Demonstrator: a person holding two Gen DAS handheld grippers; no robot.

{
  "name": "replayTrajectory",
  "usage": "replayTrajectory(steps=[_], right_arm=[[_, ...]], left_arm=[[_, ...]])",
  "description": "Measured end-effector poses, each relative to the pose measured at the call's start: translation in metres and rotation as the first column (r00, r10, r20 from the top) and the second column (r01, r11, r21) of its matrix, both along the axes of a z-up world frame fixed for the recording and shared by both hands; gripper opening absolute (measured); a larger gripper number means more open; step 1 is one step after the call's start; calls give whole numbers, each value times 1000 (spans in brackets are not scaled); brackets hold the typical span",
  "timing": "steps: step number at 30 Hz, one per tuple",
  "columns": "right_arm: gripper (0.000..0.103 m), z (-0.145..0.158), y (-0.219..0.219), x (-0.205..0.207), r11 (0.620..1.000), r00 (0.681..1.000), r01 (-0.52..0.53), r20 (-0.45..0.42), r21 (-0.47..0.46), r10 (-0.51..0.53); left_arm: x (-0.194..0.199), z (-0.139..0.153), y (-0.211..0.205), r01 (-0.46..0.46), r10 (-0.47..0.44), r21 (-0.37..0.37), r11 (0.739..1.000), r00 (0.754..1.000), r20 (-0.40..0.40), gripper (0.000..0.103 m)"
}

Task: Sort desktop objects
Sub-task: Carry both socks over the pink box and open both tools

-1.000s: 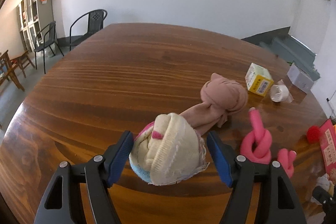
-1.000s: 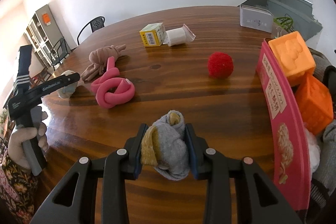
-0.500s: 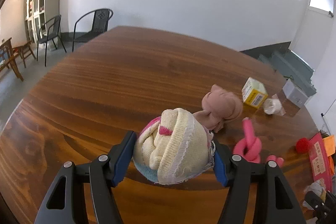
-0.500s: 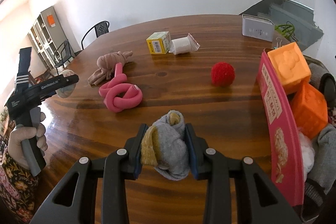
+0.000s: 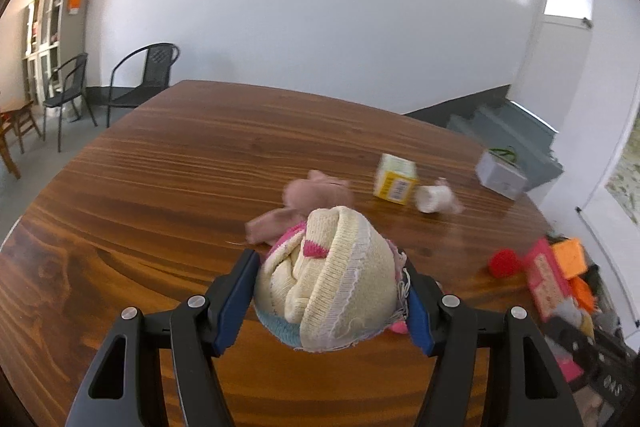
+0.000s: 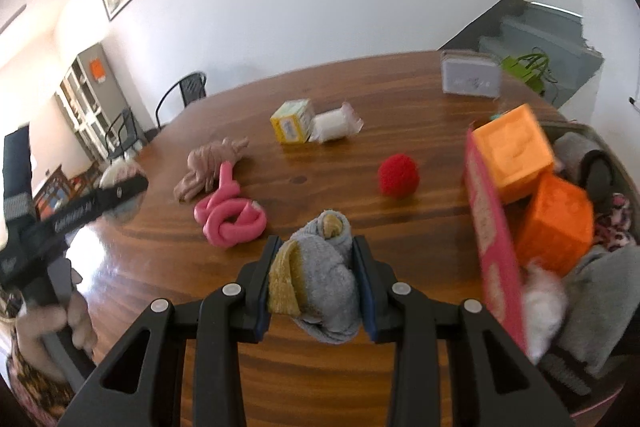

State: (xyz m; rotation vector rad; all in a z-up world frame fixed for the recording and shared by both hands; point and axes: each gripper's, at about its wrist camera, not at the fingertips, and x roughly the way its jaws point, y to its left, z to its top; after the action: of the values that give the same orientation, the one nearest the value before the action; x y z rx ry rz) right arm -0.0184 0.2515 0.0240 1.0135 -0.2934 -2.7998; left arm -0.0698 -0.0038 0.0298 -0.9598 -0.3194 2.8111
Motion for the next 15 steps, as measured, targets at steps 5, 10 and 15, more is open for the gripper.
replayTrajectory(steps=[5,10,15], right_arm=[[38,16,35,13,995,994,93,-61,-38,-96],[38,18,86,24,977,975,206,-66,-58,-210],[38,20,137,41,950,950,299,-71,-87,-305]], left_arm=[[17,6,31,71,-71,19,997,997,-9,68],[30,8,67,149,-149,15,989,989,-12,68],[35,12,110,229,-229,30,973,973,-7,68]])
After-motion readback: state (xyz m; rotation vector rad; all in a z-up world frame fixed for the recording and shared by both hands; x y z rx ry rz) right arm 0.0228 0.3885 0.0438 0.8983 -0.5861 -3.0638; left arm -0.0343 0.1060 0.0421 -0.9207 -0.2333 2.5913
